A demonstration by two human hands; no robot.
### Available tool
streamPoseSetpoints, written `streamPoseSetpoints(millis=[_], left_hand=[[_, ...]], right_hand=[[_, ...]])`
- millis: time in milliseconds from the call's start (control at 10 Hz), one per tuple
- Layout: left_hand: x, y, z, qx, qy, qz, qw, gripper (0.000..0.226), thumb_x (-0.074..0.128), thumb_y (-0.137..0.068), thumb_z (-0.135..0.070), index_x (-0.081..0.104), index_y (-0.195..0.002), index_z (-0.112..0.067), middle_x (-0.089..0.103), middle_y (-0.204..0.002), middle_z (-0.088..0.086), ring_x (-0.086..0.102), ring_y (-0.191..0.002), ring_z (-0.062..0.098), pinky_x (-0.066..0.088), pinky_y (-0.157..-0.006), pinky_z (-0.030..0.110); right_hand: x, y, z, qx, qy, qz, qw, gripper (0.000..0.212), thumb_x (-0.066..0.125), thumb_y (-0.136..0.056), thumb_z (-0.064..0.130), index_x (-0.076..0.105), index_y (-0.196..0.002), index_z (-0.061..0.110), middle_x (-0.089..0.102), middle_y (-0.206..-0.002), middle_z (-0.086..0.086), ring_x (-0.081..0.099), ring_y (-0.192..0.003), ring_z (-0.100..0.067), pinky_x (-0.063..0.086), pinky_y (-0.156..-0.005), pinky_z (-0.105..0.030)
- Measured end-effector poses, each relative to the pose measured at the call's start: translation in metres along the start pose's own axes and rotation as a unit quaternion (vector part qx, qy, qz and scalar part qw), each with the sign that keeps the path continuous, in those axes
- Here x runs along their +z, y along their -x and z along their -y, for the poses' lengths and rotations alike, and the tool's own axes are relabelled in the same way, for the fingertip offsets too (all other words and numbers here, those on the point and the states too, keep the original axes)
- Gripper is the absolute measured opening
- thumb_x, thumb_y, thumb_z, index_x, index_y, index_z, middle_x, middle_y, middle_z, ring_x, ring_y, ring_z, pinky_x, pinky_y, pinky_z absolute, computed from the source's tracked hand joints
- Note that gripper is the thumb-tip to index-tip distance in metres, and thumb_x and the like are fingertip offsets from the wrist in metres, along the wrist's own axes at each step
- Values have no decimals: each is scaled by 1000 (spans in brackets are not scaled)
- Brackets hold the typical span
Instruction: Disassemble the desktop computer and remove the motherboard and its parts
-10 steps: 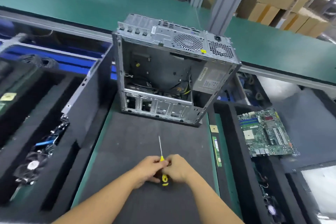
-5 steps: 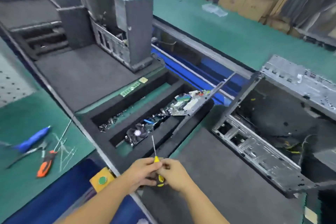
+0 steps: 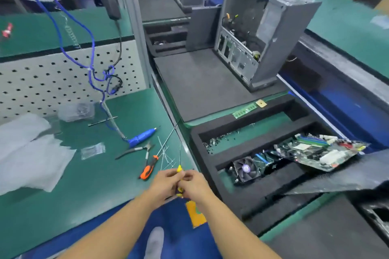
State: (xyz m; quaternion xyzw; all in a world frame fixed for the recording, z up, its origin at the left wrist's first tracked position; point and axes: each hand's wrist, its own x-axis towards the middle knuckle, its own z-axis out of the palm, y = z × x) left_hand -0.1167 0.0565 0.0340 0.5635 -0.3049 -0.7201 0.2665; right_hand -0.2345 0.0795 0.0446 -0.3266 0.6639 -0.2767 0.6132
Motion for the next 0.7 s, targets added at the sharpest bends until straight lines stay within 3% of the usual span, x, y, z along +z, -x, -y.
streamPoseSetpoints(millis=[100,200,300,400,500,600,700], left_hand=[[-25,-31,-15,-3,-37,-31,999,16,60,-96,-3,70,-106,5,74,-94,22,68,-72,25,57,-58,33],[-47,-69,-20,-33,-112,-68,991,13,63,-91,3,73,-101,1,71,-77,14,64,-61,21,58,-59,32],[-60,-96,-17,-50,-183,-97,977,17,66,-87,3,77,-90,-10,71,-84,17,60,-68,23,59,-74,40],[-64,-110,-12,-54,-245,-96,963,38,64,-87,0,75,-63,-27,75,-78,3,66,-72,20,55,-69,30],[-65,-118,-14,-41,-332,-93,938,23,62,-87,-10,75,-73,-24,76,-86,3,70,-91,26,54,-79,33],[-61,-117,-27,-6,-401,-117,908,21,57,-86,-11,75,-92,-23,75,-99,4,67,-97,25,48,-79,27],[-55,-119,-48,18,-377,-108,920,18,56,-91,-13,72,-96,-15,74,-97,5,68,-92,25,50,-78,29]], right_hand=[[30,-47,2,25,-20,-43,999,25,53,-86,-3,68,-102,7,72,-83,-5,66,-65,-12,50,-48,-20],[50,-83,-2,67,-38,-89,993,20,58,-87,5,66,-104,10,72,-103,-14,69,-94,-28,60,-76,-41],[63,-106,-5,82,-19,-70,994,21,55,-86,11,70,-95,21,74,-102,-8,68,-99,-29,57,-87,-48],[70,-112,3,78,2,-40,996,35,48,-86,7,74,-103,23,74,-104,-4,68,-101,-26,55,-92,-47],[70,-113,13,75,11,-45,996,44,43,-87,-1,72,-112,19,71,-110,-10,67,-104,-29,55,-93,-48],[63,-107,24,83,6,-60,995,38,45,-88,3,66,-118,12,69,-112,-12,67,-103,-30,57,-87,-43],[52,-101,39,82,-8,-84,993,29,48,-89,8,64,-113,13,68,-98,-8,64,-84,-24,57,-78,-36]])
